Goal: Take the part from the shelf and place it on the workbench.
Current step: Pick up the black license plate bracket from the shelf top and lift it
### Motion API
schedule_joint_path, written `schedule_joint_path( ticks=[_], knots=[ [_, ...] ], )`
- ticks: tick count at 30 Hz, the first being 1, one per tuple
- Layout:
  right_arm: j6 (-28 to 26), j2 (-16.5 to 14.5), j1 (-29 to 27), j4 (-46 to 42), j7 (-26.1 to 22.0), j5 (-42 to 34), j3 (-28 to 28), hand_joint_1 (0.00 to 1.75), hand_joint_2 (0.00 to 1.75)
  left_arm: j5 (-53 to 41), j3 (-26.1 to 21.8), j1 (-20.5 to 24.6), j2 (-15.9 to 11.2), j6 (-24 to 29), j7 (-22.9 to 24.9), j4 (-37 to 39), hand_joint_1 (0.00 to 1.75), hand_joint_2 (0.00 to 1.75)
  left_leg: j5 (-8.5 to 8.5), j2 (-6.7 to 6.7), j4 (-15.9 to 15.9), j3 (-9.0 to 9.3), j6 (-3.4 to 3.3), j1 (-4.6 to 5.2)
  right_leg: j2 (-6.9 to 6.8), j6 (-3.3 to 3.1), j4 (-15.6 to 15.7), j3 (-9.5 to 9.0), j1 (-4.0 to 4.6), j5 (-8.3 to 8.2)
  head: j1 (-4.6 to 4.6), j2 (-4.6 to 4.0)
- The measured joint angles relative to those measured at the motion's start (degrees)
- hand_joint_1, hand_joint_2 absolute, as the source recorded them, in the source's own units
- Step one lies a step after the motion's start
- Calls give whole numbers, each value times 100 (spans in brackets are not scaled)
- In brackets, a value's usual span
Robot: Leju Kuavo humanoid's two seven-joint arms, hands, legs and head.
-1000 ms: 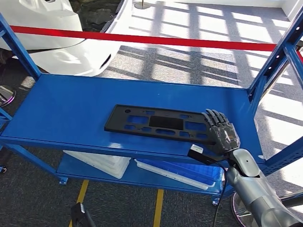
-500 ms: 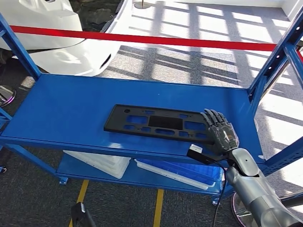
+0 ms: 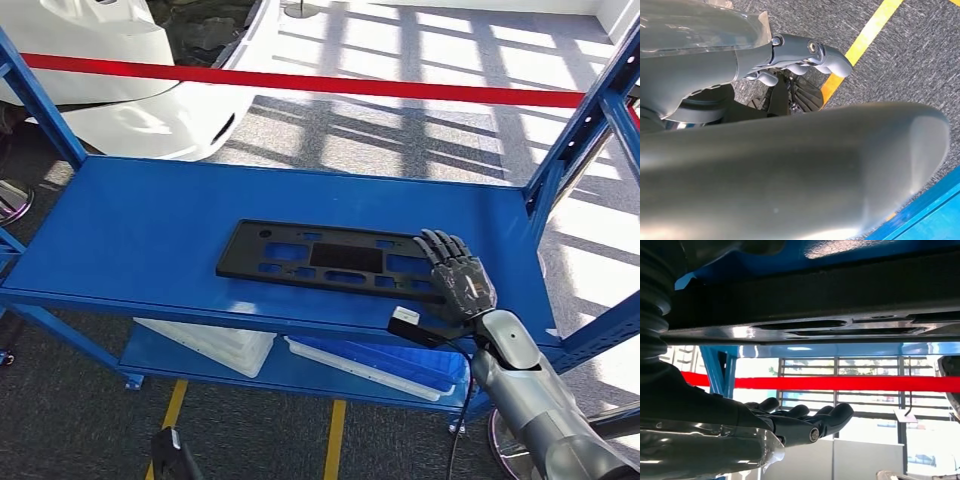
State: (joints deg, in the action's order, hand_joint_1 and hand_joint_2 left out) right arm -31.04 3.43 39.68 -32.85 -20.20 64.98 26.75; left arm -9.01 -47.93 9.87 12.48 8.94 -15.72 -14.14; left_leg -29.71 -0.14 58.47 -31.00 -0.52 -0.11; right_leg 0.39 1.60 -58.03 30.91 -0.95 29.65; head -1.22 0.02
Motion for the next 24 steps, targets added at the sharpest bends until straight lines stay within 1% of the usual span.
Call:
schedule_joint_path(
  ticks=[19, 23, 24],
  knots=[
    [-13, -40, 42, -1, 24, 66, 50, 0, 175, 0, 6, 0, 0, 0, 38, 0, 0, 0, 0, 0, 0, -5, 0, 0, -1, 0, 0, 4, 0, 0, 0, 0],
    [-14, -72, 77, -24, 106, 119, 81, 175, 175, 0, 9, 1, 0, -1, 40, 0, 0, 0, 0, 0, 1, -8, 0, 0, -1, 0, 0, 8, 0, 0, 0, 0],
    [-14, -74, 89, -31, 176, 141, 91, 175, 175, 0, 9, 1, 0, -1, 42, 0, 0, 0, 0, 0, 1, -9, 0, 0, -1, 0, 0, 9, 0, 0, 0, 0]
  ],
)
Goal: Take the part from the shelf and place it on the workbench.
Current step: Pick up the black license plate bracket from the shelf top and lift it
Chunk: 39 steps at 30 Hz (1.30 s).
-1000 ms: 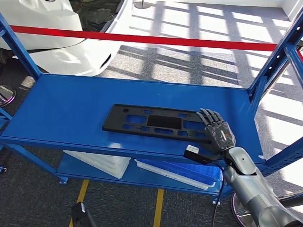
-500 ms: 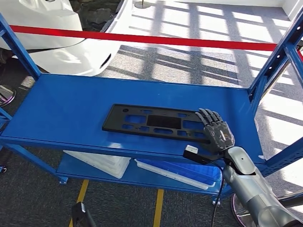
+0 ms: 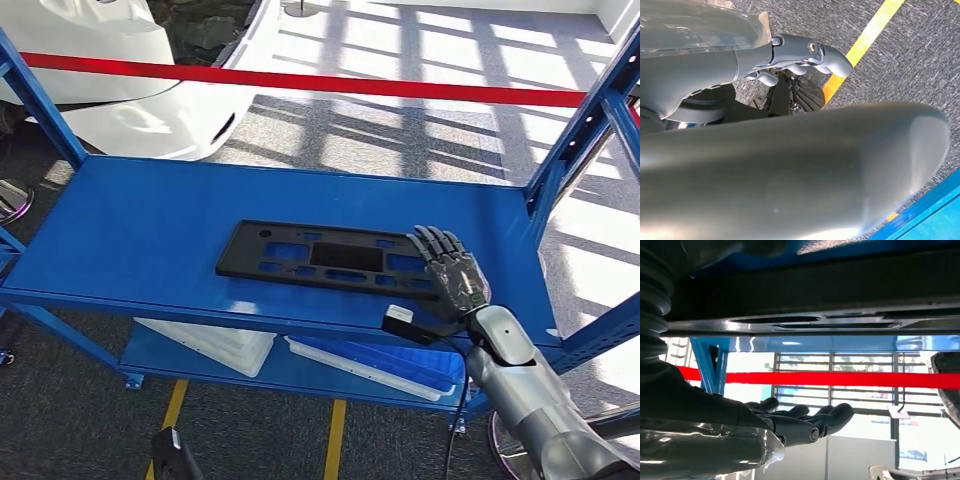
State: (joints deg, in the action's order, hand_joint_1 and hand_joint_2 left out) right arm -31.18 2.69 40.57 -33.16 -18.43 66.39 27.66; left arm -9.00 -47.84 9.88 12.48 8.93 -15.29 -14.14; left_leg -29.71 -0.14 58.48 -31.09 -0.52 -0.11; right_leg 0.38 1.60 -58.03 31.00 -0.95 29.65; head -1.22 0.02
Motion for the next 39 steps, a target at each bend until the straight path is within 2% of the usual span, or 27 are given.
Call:
schedule_joint_path(
  ticks=[4, 28, 33, 39],
  knots=[
    [-39, 20, 17, -4, 204, 47, 25, 175, 175, 0, 0, -4, 0, 4, 3, 0, 0, 0, 0, 0, 0, -3, 0, 0, 0, 0, 0, 4, 0, 0, 0, 0],
    [-78, 166, -14, -243, 247, 67, 20, 175, 175, 0, 0, 0, 0, 9, -5, 0, 0, 0, 0, 0, 2, -11, 0, 0, 0, 0, 0, 11, -1, 0, 0, 0],
    [-318, 282, -127, -698, 489, 440, 0, 175, 175, 0, 0, -4, 0, 22, -6, 0, 0, 0, 0, 0, 3, -22, 0, 1, 0, 0, 0, 22, -1, -1, 0, 0],
    [-474, 414, -350, -1944, 1023, 1152, -92, 175, 175, 0, -1, -21, 0, 79, -20, 0, 0, 0, 0, 0, 3, -34, 0, 0, 1, -1, -1, 35, 0, -1, 0, 1]
  ],
)
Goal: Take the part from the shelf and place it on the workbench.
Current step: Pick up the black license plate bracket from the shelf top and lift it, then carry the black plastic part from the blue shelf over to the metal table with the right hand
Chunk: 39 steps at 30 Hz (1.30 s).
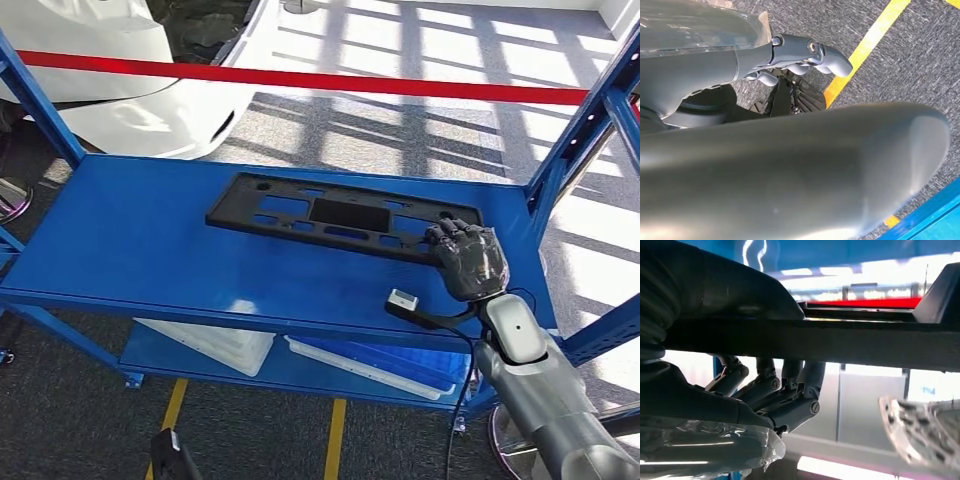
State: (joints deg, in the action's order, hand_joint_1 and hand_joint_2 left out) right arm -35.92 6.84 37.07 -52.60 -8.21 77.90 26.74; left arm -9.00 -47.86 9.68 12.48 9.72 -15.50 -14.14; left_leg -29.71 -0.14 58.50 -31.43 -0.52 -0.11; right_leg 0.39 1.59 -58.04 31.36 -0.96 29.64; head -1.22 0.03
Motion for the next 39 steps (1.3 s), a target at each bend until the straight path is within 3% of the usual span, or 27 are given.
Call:
schedule_joint_path(
  ticks=[12, 23, 28, 33, 37, 39],
  knots=[
    [-119, 53, -505, -1905, 445, 683, -48, 175, 175, 0, -14, -27, 0, 124, -69, 0, 0, 0, 0, 1, 1, -5, 0, -1, -2, 0, 0, 2, 0, 0, -1, 0],
    [-343, -42, -1916, -3425, 1028, 1199, -434, 175, 175, 0, -74, -80, -2, 244, -272, 0, 0, 0, 0, 7, 0, -18, 0, -1, -9, 1, 0, 9, 0, 1, 0, -1],
    [-353, -148, -2514, -4156, 954, 1214, -618, 175, 175, 0, -173, -115, -9, 202, -391, 0, 0, 0, 0, 11, 0, -20, 0, -1, -7, 1, 0, 14, 1, 2, 1, -1],
    [-353, -346, -3104, -4874, 403, 1227, -816, 175, 175, 0, -257, -166, -19, 33, -642, 0, 0, 0, 0, 15, 0, -22, 0, -1, -7, 1, 0, 15, 1, 2, -1, -1],
    [-354, -544, -3396, -5182, -43, 1223, -961, 175, 175, 0, -310, -181, -20, -199, -808, 0, 0, 175, 0, 15, 0, -22, 0, -2, -9, 1, 0, 14, 1, 2, -1, -1],
    [-354, -630, -3489, -5264, -212, 1198, -1010, 175, 175, 0, -333, -184, -21, -259, -869, 1, 0, 175, 0, 15, 0, -21, 0, -2, -8, 1, 0, 13, 1, 2, -1, -1]
  ],
)
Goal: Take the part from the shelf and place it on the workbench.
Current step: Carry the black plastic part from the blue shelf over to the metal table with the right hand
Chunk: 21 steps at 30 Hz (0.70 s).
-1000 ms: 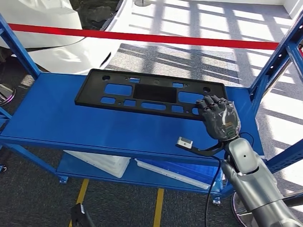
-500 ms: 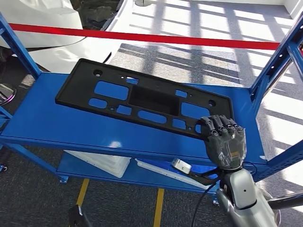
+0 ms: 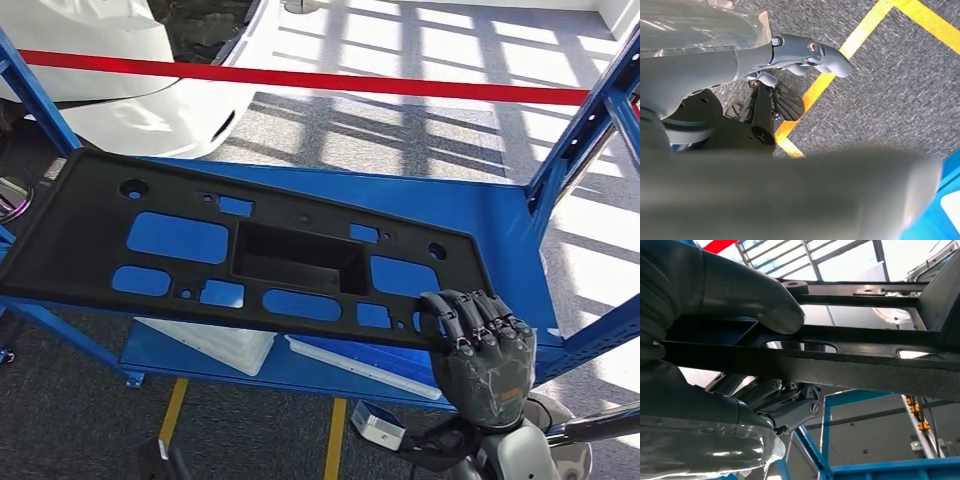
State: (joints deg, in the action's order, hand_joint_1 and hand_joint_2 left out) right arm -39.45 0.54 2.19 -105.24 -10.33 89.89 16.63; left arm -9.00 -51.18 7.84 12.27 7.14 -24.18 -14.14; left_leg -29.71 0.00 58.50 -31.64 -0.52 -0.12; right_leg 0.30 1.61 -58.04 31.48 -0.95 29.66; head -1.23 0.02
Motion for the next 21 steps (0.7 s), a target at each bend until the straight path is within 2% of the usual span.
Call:
schedule_joint_path(
  ticks=[11, 21],
  knots=[
    [0, -260, -290, -144, -200, 27, -53, 175, 175, 0, -65, -17, -4, -85, -62, 0, 0, 175, 0, 0, 1, 0, 0, 0, 0, 0, 0, -1, 0, 0, 1, 1],
    [0, -338, -436, -176, -198, 29, -59, 175, 175, 0, -142, -41, -5, 196, 296, 2, 0, 175, 0, 0, 1, 0, 0, 0, 0, 0, 0, 0, 0, 0, 1, 0]
  ],
)
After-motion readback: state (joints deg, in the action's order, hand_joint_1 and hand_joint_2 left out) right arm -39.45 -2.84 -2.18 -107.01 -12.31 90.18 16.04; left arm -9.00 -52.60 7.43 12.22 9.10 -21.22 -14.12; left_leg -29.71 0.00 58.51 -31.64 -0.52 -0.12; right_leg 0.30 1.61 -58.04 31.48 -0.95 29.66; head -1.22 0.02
